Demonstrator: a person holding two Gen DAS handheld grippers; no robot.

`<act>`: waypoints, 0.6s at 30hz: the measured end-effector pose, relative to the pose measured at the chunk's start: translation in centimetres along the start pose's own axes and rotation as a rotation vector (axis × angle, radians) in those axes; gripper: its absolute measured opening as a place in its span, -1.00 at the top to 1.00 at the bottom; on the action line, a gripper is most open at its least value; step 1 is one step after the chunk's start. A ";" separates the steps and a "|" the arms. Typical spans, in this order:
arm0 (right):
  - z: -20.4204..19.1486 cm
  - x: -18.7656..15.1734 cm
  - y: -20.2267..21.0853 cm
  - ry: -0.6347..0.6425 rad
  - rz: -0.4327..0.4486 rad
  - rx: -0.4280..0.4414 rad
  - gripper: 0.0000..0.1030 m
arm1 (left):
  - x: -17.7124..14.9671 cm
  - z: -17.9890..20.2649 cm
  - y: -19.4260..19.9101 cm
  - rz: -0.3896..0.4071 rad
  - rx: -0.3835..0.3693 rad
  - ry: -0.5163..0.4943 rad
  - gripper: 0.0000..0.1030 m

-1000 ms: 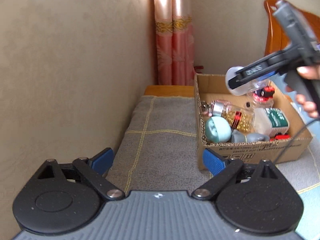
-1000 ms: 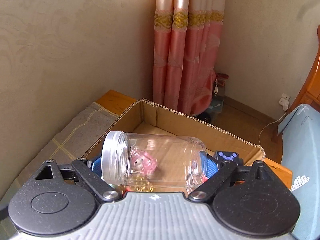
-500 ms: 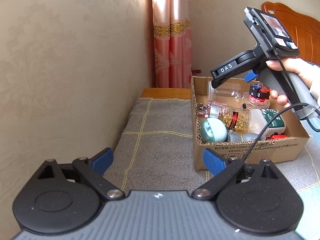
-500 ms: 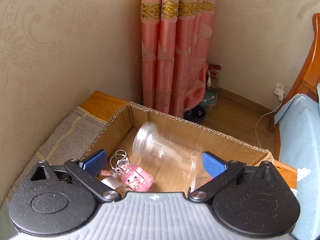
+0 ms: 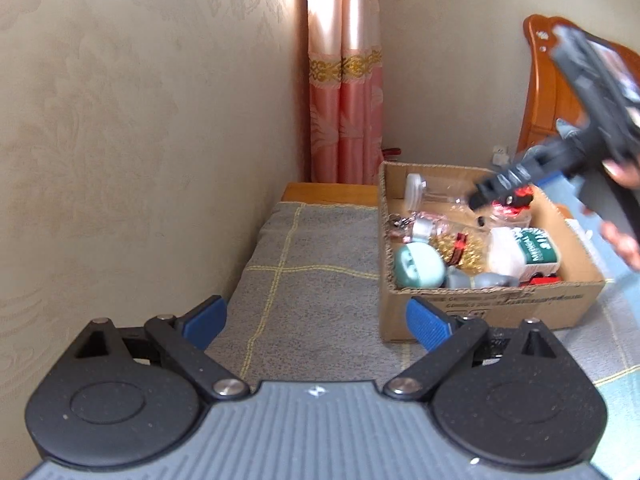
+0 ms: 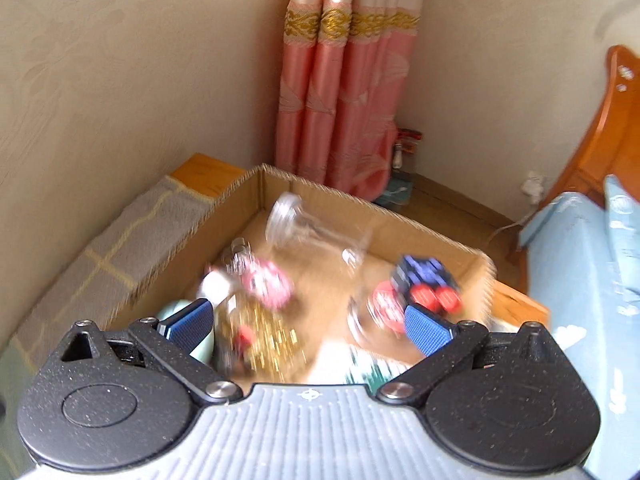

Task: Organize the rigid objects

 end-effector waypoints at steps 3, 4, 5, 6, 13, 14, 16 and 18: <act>-0.8 -2.9 3.7 -0.018 0.026 -0.074 -1.00 | 0.3 0.4 0.8 0.013 -0.009 0.002 -0.87; -1.0 -3.9 4.9 -0.028 0.034 -0.089 -1.00 | 0.3 0.6 1.1 0.010 -0.016 0.000 -0.87; -1.2 -5.2 6.1 -0.045 0.044 -0.099 -1.00 | 0.2 1.0 1.3 0.004 -0.023 -0.006 -0.87; -1.4 -6.4 7.3 -0.066 0.058 -0.105 -1.00 | 0.2 1.3 1.6 0.001 -0.028 -0.011 -0.87; -2.4 -12.5 11.9 -0.211 0.119 -0.146 -1.00 | -0.9 4.0 2.8 -0.048 -0.039 -0.073 -0.87; -2.4 -13.0 12.2 -0.227 0.126 -0.152 -1.00 | -1.0 4.3 3.1 -0.049 -0.046 -0.079 -0.87; -2.5 -13.7 12.8 -0.250 0.143 -0.163 -1.00 | -1.2 4.8 3.3 -0.054 -0.059 -0.086 -0.87; -2.2 -14.2 13.2 -0.275 0.161 -0.169 -1.00 | -1.3 5.2 3.6 -0.055 -0.063 -0.092 -0.87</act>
Point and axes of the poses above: each gripper's, at about its wrist camera, not at the fingertips, and y roughly against the way its jaws point, z to its right, x to its top, the point moved 9 cm from there along -y, roughly the way its jaws point, and after that the axes turned 12 degrees about x, right-handed, at the moved point
